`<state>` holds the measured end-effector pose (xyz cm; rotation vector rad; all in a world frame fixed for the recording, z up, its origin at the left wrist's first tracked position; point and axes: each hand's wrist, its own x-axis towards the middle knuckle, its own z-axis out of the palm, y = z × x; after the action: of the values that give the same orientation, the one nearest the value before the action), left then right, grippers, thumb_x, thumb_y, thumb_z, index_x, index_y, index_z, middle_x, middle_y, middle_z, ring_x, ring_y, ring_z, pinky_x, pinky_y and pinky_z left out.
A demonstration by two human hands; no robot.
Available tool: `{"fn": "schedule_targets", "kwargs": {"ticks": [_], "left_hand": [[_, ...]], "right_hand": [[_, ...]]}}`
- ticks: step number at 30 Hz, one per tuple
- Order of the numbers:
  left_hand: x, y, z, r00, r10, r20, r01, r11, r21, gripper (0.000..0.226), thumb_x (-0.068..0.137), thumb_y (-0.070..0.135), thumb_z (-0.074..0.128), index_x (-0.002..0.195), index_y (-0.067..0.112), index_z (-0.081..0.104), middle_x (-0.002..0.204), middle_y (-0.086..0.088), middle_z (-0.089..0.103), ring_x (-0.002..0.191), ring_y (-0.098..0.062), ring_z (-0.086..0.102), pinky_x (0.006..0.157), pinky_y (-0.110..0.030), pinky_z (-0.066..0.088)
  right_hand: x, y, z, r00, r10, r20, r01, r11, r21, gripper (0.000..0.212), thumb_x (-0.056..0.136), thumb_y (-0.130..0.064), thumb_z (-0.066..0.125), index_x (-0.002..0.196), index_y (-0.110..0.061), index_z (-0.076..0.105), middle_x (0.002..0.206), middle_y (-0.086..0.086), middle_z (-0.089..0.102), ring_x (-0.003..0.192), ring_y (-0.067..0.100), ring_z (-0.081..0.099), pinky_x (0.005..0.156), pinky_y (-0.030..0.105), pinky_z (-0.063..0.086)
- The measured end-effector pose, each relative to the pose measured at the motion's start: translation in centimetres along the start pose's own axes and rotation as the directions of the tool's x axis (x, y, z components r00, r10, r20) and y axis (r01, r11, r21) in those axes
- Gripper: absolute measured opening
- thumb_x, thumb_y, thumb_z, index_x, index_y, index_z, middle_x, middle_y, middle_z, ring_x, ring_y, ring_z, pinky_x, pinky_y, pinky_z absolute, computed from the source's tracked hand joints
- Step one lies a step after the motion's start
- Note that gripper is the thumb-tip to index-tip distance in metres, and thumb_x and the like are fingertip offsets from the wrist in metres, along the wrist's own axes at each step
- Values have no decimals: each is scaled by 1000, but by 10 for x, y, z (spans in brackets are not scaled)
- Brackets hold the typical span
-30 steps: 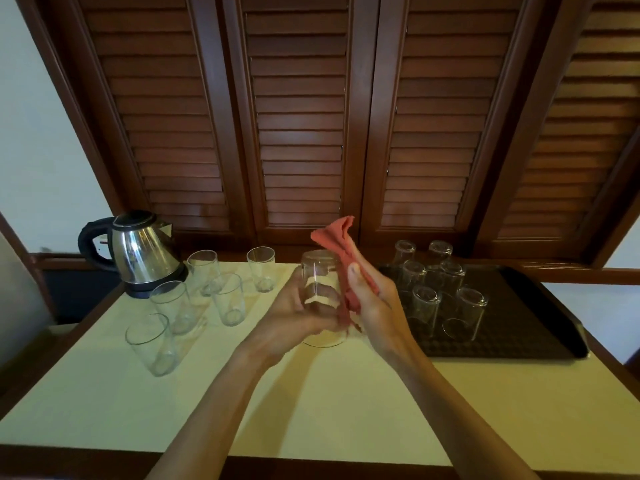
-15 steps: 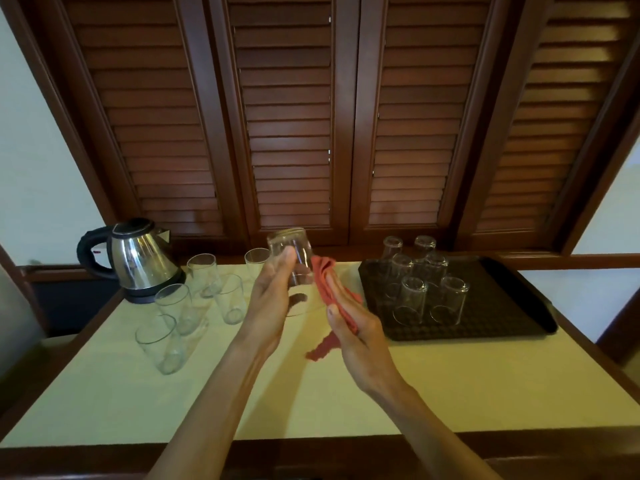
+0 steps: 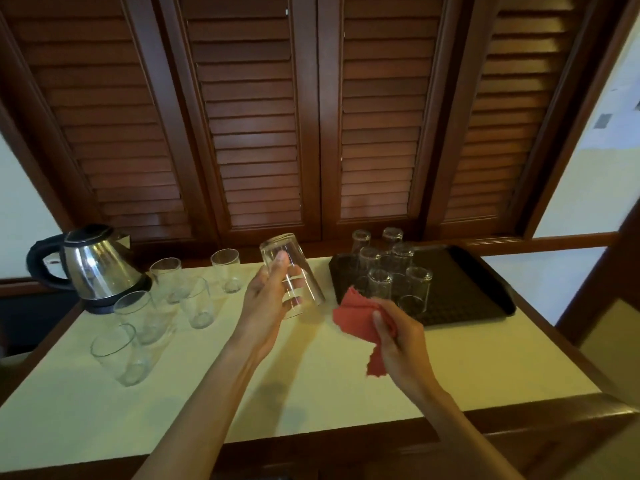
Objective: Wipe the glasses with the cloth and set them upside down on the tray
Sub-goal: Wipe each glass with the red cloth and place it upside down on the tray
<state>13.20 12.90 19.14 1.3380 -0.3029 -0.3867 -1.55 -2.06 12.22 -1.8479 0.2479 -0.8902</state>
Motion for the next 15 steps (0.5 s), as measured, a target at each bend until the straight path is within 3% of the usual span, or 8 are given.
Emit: {"fn": "schedule_targets", "kwargs": {"ticks": [2,4,7,9,12,15], "left_hand": [[2,-6,21,998,2,55,-2,1000,3,40,93,54,59,119,27,70,103,6,79,109,-18,73,91,-38,55],[5,-12,48,994,5,107,-6,1000,11,48,85,56,62,122,26,69,107,6,78,108,-16,73,92,-36,55],[14,-26,95,989,-1,151,0,1000,8,48,83,51,64,121,22,68,113,-4,76,108,-20,74,92,-37,58],[21,-38,128,985,-7,173,4,1000,21,50,84,50,64,121,18,67,112,-9,75,103,-21,75,93,-39,60],[32,-53,180,976,-9,219,-7,997,72,51,82,50,65,120,15,67,112,-10,75,104,-22,76,94,-40,60],[46,-62,225,976,5,217,-45,983,178,54,77,57,67,116,19,68,113,-5,75,108,-14,73,93,-34,60]], "right_hand": [[9,25,-29,992,50,-116,-62,993,-102,28,104,-20,50,110,-46,55,95,-8,65,52,20,68,41,27,55],[19,54,-60,974,75,-215,-122,970,-210,33,104,-16,53,105,-49,55,95,-16,63,66,17,68,46,36,59],[32,98,-106,954,19,-298,-128,928,-349,16,98,-25,53,99,-39,60,87,-17,63,76,11,63,58,47,58],[42,120,-134,946,1,-326,-131,916,-378,13,89,-32,50,92,-36,62,84,-13,64,78,11,62,63,43,56],[63,153,-170,976,-3,-218,-117,838,-533,14,86,-40,51,84,-35,64,85,-16,62,86,10,59,78,36,50],[80,190,-187,997,78,-6,-58,691,-721,29,91,-52,45,87,-32,66,92,-16,61,94,8,55,100,39,43]]}}
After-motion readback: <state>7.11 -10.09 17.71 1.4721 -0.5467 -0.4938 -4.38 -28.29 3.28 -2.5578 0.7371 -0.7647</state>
